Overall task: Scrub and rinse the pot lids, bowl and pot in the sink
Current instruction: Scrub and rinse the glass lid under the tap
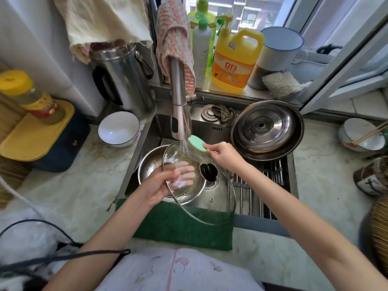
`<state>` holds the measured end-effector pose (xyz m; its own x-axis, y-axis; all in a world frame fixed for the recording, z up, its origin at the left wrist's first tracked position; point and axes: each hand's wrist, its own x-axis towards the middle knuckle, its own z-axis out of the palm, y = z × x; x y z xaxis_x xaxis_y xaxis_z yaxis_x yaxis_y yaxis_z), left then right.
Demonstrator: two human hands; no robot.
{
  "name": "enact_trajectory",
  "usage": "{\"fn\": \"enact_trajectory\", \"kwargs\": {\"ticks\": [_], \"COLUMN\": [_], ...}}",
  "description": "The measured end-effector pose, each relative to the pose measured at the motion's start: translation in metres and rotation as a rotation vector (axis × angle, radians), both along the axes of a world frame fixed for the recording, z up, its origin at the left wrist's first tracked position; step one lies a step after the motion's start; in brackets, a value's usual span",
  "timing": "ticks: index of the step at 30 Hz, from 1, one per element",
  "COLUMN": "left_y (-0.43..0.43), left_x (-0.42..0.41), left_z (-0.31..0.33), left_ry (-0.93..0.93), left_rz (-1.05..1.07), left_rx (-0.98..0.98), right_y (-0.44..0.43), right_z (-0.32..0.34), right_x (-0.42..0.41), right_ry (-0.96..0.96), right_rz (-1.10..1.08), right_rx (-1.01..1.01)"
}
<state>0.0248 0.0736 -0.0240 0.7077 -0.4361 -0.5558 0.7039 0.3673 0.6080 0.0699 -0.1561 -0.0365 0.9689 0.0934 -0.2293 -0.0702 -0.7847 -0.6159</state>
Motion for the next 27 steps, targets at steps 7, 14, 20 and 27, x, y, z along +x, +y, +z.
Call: {"fn": "enact_trajectory", "kwargs": {"ticks": [7,14,20,27], "left_y": [0.000,0.000,-0.002,-0.004], "left_x": [-0.004,-0.004,-0.002,-0.002], "left_z": [-0.003,0.005,0.004,0.004], "left_ry": [-0.010,-0.039,-0.016,-0.023], "left_rz": [-0.027,-0.057,-0.028,-0.028], "left_rx": [0.019,0.047,0.017,0.005], "right_y": [-0.005,0.020,0.004,0.004], "right_z": [-0.002,0.011,0.014,0.015], "right_x": [-0.001,-0.028,-0.014,-0.001], "right_ry": [-0.048,-0.098,-0.070,-0.068], "right_rz": [0.026,0.361,0.105,0.015], "right_rx": [-0.090,0.083,-0.004,-0.143]}}
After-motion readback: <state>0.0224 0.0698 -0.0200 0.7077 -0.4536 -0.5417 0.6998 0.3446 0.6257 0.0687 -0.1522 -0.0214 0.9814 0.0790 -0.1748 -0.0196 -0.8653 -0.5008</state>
